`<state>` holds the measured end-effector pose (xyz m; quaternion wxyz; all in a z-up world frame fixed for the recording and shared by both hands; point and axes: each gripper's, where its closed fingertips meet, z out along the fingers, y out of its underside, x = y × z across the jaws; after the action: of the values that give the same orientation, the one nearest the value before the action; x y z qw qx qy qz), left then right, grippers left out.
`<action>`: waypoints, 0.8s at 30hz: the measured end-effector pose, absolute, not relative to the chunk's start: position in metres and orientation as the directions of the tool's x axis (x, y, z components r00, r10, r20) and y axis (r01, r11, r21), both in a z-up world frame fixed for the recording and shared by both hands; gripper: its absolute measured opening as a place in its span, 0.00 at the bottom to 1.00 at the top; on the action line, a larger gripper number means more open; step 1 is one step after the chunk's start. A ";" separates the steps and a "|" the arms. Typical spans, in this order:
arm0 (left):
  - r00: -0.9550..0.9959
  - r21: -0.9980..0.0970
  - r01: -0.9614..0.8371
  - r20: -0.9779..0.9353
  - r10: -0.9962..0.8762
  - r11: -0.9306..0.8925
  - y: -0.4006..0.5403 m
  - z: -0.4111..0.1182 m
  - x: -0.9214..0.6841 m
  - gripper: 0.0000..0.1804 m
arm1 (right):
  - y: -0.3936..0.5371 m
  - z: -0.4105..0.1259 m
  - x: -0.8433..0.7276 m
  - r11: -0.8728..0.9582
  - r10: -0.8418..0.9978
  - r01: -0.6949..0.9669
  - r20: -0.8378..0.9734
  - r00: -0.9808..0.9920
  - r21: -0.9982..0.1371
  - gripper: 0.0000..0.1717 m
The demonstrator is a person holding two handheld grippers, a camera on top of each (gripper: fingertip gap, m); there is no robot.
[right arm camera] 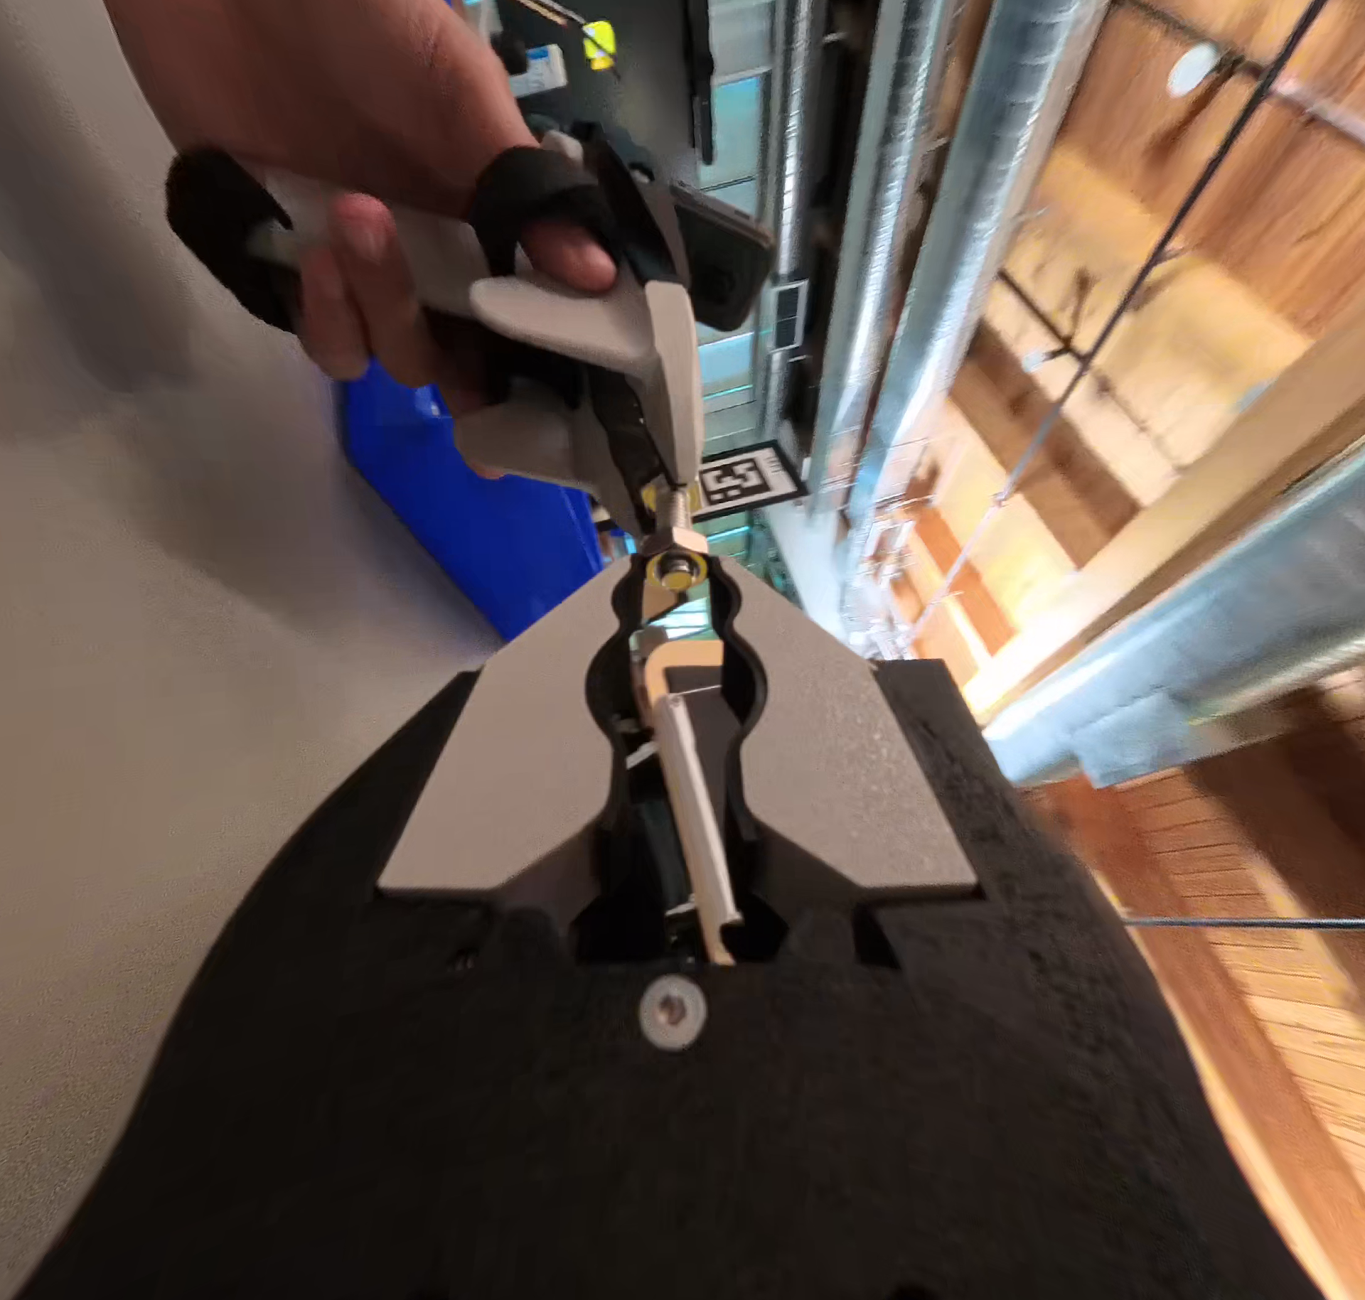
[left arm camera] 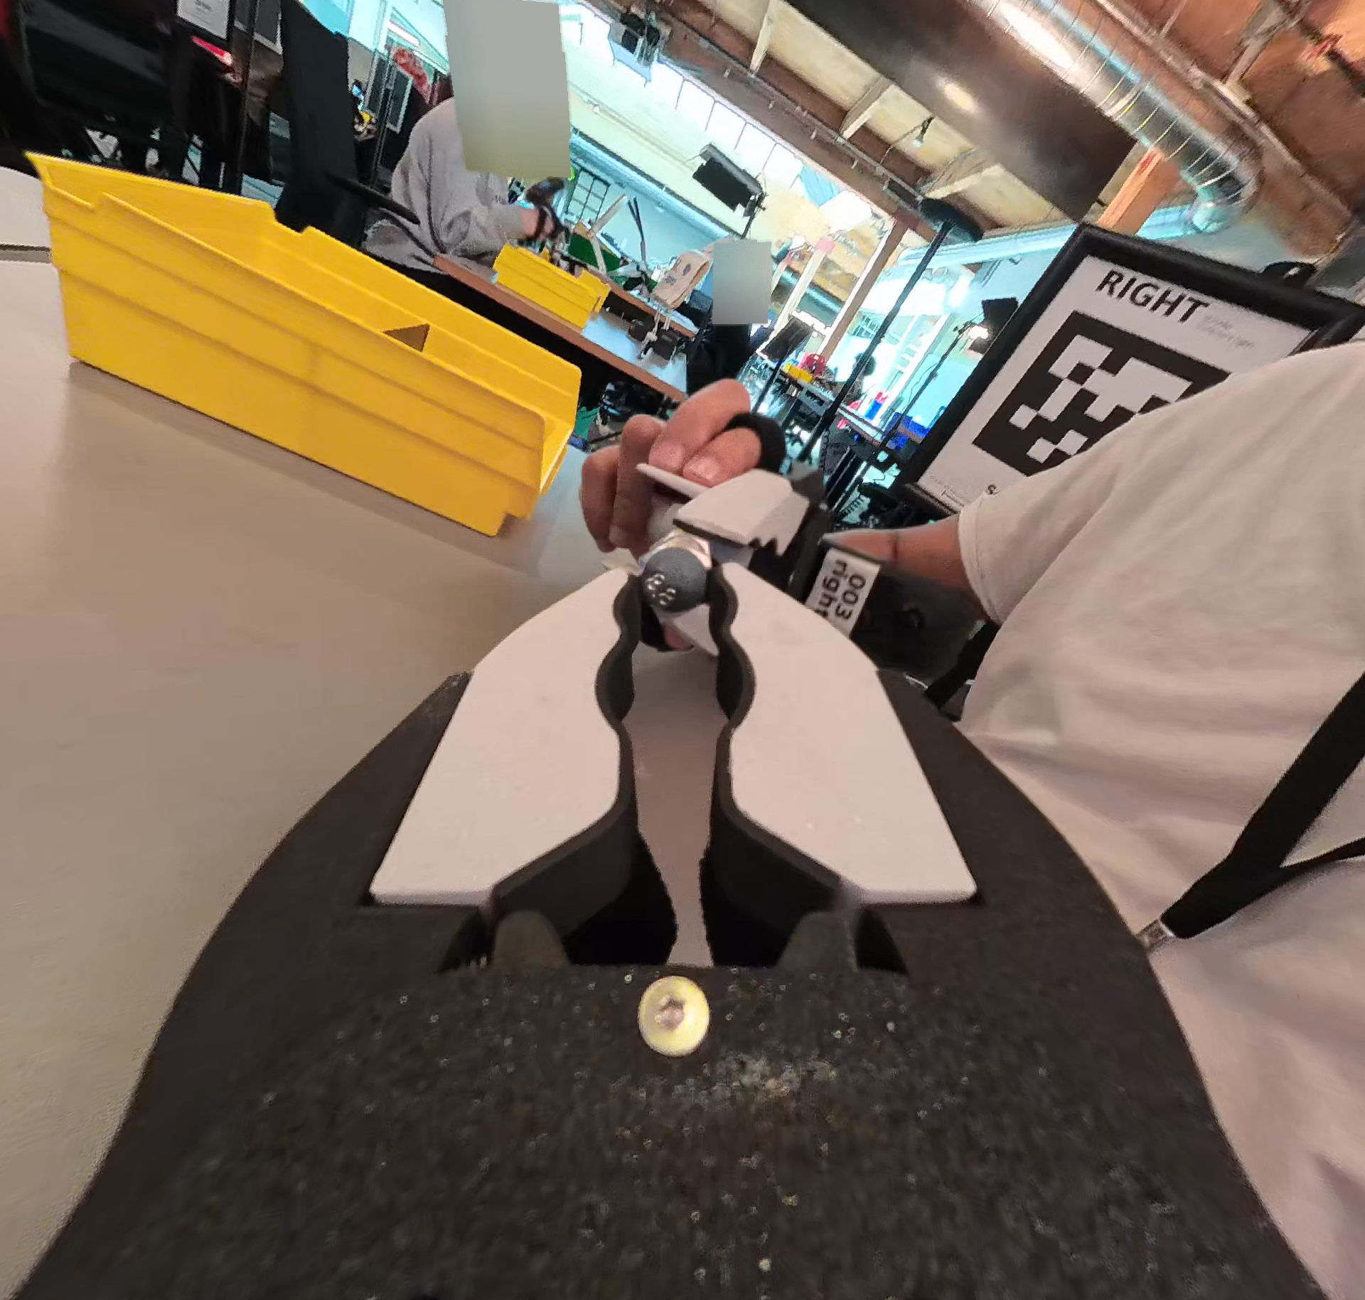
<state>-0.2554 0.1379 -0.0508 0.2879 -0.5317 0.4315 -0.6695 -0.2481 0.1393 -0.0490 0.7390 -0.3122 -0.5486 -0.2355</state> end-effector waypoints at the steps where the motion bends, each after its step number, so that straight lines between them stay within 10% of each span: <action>1: -0.268 -0.883 -0.067 0.465 -0.844 -0.465 0.139 -0.050 -0.257 0.09 | 0.139 -0.050 -0.249 0.699 -0.008 0.686 0.956 0.293 -0.204 0.11; 6: -0.241 -0.904 0.003 0.414 -0.878 -0.427 0.146 -0.041 -0.263 0.09 | 0.142 -0.048 -0.243 0.608 0.368 0.500 0.777 0.511 -0.617 0.30; 11: -0.183 -0.956 0.025 0.282 -0.942 -0.292 0.146 -0.042 -0.261 0.09 | 0.128 -0.065 -0.252 0.007 0.905 0.022 0.016 0.425 -1.000 0.29; 24: -0.143 -1.000 0.025 -0.004 -0.990 0.001 0.130 -0.049 -0.250 0.09 | 0.121 -0.044 -0.253 -0.835 0.545 -0.255 -0.797 -0.259 -0.488 0.23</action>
<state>-0.2498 0.1301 -0.0487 0.4696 -0.4560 0.5289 -0.5401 -0.2534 0.1210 -0.0435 0.2556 -0.5524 -0.1312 0.7825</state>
